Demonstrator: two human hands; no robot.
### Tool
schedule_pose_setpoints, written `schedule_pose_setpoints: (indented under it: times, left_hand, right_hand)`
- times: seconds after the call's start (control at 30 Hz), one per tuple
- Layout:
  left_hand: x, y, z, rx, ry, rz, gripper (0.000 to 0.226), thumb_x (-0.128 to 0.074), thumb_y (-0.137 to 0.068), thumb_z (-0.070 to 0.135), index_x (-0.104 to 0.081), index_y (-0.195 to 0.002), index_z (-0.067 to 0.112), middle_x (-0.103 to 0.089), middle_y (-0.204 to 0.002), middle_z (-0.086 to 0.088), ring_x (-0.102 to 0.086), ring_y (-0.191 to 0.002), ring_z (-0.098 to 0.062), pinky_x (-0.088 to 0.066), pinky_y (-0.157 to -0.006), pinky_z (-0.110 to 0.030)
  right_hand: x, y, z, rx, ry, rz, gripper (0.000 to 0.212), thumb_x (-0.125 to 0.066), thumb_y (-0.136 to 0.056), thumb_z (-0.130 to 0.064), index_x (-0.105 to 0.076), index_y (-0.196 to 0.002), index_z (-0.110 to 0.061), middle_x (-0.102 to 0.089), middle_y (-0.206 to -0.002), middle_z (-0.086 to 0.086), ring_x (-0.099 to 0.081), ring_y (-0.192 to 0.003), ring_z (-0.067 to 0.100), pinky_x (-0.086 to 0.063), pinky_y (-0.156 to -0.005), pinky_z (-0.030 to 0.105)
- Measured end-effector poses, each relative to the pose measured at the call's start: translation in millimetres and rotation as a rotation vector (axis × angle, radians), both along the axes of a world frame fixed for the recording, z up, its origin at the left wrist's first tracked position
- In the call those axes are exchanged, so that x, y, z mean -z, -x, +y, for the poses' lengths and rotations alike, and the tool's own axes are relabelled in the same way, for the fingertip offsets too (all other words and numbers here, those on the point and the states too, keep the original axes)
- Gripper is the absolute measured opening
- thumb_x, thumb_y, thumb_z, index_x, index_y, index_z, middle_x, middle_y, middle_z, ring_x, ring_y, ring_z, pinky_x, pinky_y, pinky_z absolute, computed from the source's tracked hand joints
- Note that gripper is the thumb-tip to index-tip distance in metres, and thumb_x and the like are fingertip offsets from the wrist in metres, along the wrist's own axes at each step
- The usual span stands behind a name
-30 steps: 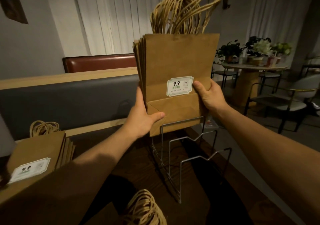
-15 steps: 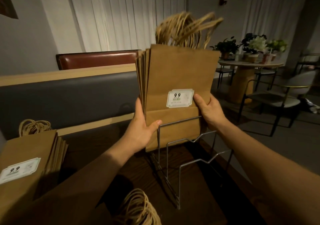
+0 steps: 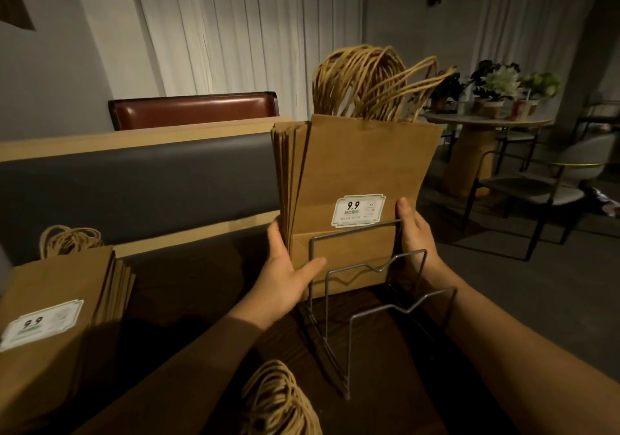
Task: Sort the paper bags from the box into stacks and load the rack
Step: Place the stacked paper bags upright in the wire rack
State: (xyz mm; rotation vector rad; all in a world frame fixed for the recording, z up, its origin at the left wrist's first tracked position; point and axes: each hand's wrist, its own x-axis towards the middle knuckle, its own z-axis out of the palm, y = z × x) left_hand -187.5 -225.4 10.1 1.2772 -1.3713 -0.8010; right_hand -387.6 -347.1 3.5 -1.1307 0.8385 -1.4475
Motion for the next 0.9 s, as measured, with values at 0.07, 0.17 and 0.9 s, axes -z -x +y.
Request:
schedule_pose_setpoints:
  times: [0.07,0.17,0.9]
  left_hand:
    - [-2.2,-13.0,-4.5,-0.023,-0.043,-0.029,0.085,-0.071,-0.086,0.007,-0.014,-0.143,0.036,-0.055,-0.126,0.017,-0.054,-0.119,-0.002,-0.039,-0.110,-0.034]
    - [-3.1,-41.7,-10.8,-0.082,-0.100,0.024,0.096,-0.074,-0.082,0.002,-0.011,-0.147,0.035,-0.057,-0.133,0.009,-0.056,-0.121,-0.007,-0.041,-0.111,-0.042]
    - [8.9,-116.5,-24.1,-0.377,-0.163,0.086,0.068,-0.053,-0.089,-0.013,-0.035,-0.146,0.020,-0.063,-0.119,-0.010,-0.065,-0.096,-0.018,-0.057,-0.079,-0.028]
  right_hand:
    - [-0.9,-10.1,2.7,0.077,0.019,0.016,0.034,-0.051,-0.100,-0.038,-0.063,-0.120,-0.013,-0.072,-0.105,-0.001,-0.071,-0.088,0.003,-0.054,-0.066,0.015]
    - [-6.2,-25.2,5.8,0.125,0.141,0.144,0.023,-0.051,-0.101,-0.033,-0.059,-0.118,-0.022,-0.064,-0.097,-0.020,-0.061,-0.083,-0.016,-0.044,-0.068,-0.001]
    - [0.9,-115.0,-18.6,-0.230,0.051,0.223,0.031,-0.058,-0.089,-0.058,-0.060,-0.111,-0.036,-0.071,-0.114,-0.007,-0.068,-0.104,0.007,-0.052,-0.096,0.033]
